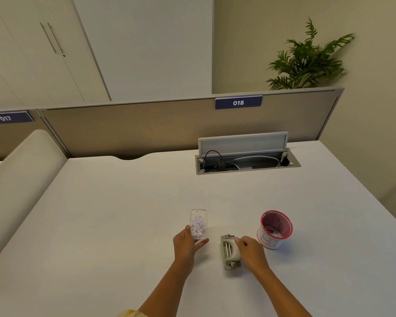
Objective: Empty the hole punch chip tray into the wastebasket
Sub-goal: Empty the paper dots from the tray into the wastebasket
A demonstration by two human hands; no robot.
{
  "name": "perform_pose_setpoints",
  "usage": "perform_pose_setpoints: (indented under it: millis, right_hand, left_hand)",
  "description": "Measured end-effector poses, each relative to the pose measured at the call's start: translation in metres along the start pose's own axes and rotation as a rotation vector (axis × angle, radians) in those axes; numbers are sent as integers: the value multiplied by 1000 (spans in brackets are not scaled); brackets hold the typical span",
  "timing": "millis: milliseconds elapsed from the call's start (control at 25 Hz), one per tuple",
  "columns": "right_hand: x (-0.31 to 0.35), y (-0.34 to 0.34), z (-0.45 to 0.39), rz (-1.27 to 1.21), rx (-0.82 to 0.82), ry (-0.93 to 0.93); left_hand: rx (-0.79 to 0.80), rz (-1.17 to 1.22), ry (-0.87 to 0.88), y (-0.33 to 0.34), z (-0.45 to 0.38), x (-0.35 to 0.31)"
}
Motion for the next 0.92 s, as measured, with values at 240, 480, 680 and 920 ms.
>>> perform_pose_setpoints:
  millis: [240,480,680,920]
  right_hand:
    - [-2,7,3,119,-66,-27]
    - [3,-1,7,168,-46,-67]
    - [36,-59,7,-203,-164,-100]
    - [26,-113,2,-416,-166,-28]
  left_hand:
    - [21,-48,45,17,6,0]
    - [86,-101,65,44,10,3]
    - [347,-295,57,77,17,2]
    - [588,-499,-12,112,34,6]
Point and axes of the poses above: each hand's wrist, its own z-axis away from the middle knuckle, its own y-axis out of the palm, x = y × z, the point moved 9 cm from there along -z, towards the middle knuckle, and after that the axes turned 1 degree about -z, right-handed, at the moved point
